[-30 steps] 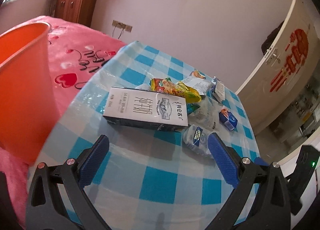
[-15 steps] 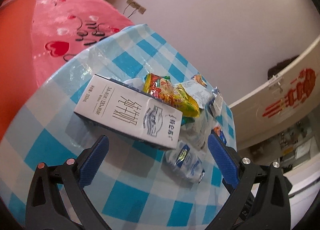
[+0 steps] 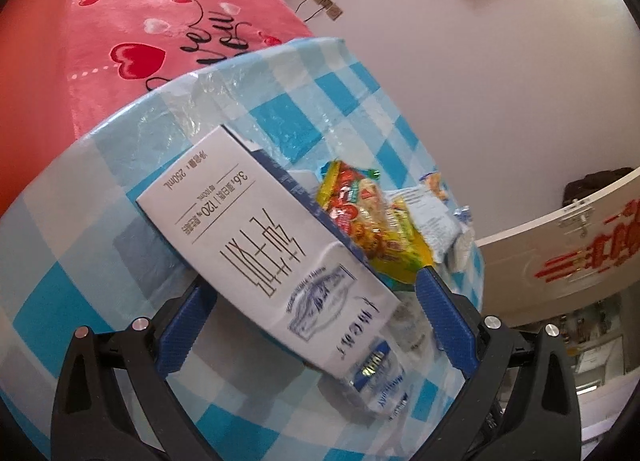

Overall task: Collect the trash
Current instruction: 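Grasp the white milk carton with the left gripper, then lift the milk carton with the left gripper while the right gripper grasps the grey wipes packet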

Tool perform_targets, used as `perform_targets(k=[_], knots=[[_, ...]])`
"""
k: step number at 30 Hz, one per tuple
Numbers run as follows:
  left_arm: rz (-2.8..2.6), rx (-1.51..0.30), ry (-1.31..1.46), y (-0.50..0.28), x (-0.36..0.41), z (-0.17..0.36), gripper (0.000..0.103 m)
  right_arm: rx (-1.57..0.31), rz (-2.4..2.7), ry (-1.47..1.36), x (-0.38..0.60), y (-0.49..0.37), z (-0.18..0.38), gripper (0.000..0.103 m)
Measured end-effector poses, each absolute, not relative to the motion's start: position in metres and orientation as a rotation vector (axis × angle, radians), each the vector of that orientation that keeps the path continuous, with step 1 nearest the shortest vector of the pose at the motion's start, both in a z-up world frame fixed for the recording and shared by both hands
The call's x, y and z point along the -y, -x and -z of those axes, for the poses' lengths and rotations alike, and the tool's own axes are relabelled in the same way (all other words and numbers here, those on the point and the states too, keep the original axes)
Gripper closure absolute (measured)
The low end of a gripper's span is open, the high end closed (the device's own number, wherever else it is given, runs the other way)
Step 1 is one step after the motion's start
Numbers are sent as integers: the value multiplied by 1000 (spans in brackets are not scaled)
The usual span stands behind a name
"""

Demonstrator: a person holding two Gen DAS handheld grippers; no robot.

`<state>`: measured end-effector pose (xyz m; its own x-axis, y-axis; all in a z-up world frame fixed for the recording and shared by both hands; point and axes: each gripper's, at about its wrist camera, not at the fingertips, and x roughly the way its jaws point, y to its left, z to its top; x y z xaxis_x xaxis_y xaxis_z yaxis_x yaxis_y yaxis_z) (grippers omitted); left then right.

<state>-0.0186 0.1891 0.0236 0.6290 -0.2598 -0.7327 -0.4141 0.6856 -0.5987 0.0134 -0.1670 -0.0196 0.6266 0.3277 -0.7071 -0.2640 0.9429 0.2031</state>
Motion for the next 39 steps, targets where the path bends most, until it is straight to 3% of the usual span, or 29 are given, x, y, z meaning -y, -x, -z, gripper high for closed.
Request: perform_targets(k=[7, 10, 11, 28, 39], knots=[[-169, -935, 764, 8, -190, -18, 7, -879, -405, -149, 151, -5, 28, 9], [-196, -934, 720, 8, -190, -18, 31, -881, -443, -194, 140, -4, 27, 9], [-193, -940, 715, 8, -191, -17, 34, -881, -457, -208, 137, -4, 26, 9], [-135, -885, 580, 26, -183, -22, 37, -949, -410, -356, 89, -43, 37, 9], [-94, -852, 518, 38, -178, -31, 38, -905, -334, -196, 56, -47, 38, 9]])
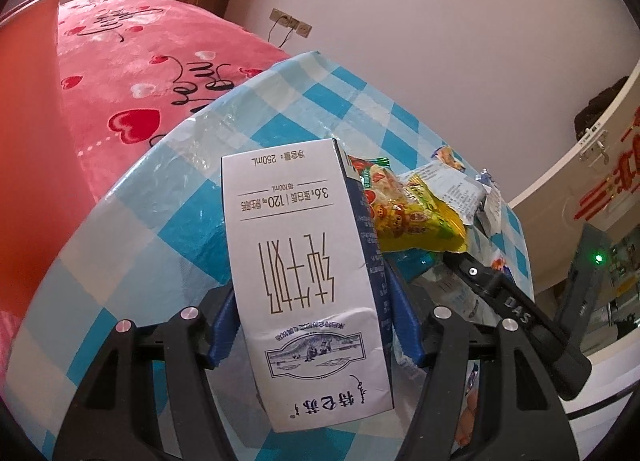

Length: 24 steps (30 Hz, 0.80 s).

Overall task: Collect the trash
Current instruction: 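Lift the milk carton with the left gripper while the right gripper grasps the grey wipes packet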

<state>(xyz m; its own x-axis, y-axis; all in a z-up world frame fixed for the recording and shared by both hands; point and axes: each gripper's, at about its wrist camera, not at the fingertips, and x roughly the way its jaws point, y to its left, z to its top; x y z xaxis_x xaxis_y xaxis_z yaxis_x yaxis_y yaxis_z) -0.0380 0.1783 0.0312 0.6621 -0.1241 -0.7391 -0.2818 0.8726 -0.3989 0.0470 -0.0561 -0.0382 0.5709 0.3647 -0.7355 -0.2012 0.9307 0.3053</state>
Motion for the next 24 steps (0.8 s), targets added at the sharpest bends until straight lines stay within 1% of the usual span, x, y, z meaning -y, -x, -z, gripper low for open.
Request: perform_targets(k=[2, 4, 5, 9, 24], knots=[[-91, -849, 505, 39, -178, -32, 38, -906, -333, -188, 56, -46, 37, 10], [-88, -848, 500, 41, -178, -32, 38, -905, -312, -153, 55, -45, 37, 15], [-85, -849, 500, 42, -178, -31, 38, -902, -295, -124, 53, -45, 37, 21], [-77, -845, 486, 46, -178, -34, 38, -895, -307, -118, 56, -37, 38, 25], [-57, -805, 396, 67, -170, -50, 37, -826, -326, -101, 75, 4, 30, 32]])
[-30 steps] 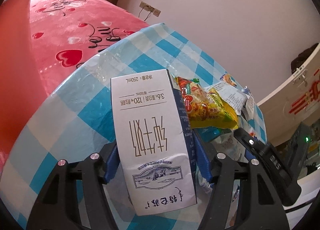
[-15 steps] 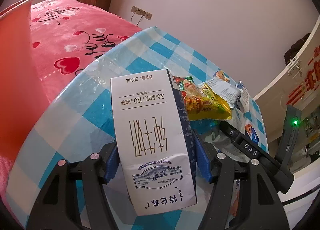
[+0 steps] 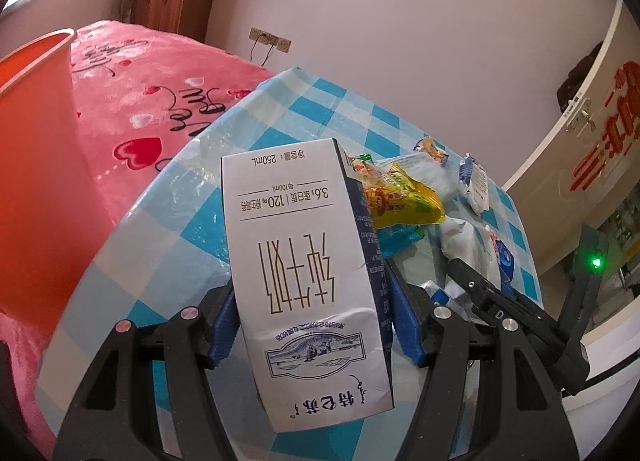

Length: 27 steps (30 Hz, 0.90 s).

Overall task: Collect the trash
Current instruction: 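Lift the milk carton with the left gripper while the right gripper grasps the grey wipes packet, then carry both items over the orange bucket and open both grippers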

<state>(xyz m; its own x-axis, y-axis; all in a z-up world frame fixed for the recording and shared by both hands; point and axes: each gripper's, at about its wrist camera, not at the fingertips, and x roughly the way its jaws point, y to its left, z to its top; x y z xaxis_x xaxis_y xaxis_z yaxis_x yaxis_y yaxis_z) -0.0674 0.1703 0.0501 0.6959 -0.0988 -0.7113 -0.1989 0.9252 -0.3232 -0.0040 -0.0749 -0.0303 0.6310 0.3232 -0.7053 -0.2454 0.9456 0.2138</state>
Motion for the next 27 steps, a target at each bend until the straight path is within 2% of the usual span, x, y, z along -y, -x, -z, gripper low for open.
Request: perform_targets(k=[15, 27], knots=[[-75, -698, 307, 92, -171, -88, 37, -701, -335, -99, 80, 48, -22, 33], [-132, -587, 264, 118, -200, -130, 37, -627, -480, -113, 34, 70, -83, 32]])
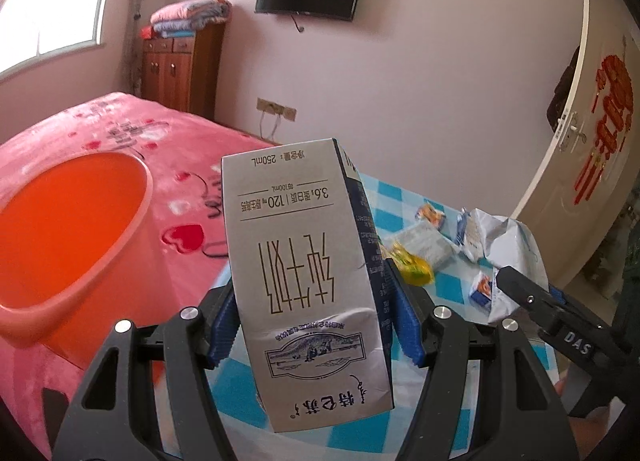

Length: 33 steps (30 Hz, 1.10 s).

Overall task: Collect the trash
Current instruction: 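Carry both items over the orange bucket and open both grippers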

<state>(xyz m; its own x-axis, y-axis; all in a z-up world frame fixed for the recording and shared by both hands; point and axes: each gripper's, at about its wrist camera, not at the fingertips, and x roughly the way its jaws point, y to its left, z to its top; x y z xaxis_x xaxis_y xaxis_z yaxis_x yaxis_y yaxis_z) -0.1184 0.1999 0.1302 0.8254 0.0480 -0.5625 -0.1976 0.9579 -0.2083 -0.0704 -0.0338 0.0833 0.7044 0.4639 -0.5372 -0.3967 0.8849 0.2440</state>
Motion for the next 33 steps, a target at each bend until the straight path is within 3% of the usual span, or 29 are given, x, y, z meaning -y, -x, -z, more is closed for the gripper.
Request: perform_targets(k=[13, 27, 30, 31, 33], knots=[[-312, -478, 264, 153, -280, -170, 37, -648, -826, -82, -106, 78, -123, 32], [-548, -495, 331, 162, -390, -149, 37, -682, -1008, 9, -244, 68, -118, 31], [-547, -511, 370, 163, -403, -138, 37, -711, -1046, 4, -258, 69, -112, 24], [-547, -518, 379, 165, -406, -134, 34, -712, -1046, -3, -260, 71, -111, 15], [-569, -522, 384, 169, -411, -128, 21, -708, -1036, -20, -256, 72, -109, 11]])
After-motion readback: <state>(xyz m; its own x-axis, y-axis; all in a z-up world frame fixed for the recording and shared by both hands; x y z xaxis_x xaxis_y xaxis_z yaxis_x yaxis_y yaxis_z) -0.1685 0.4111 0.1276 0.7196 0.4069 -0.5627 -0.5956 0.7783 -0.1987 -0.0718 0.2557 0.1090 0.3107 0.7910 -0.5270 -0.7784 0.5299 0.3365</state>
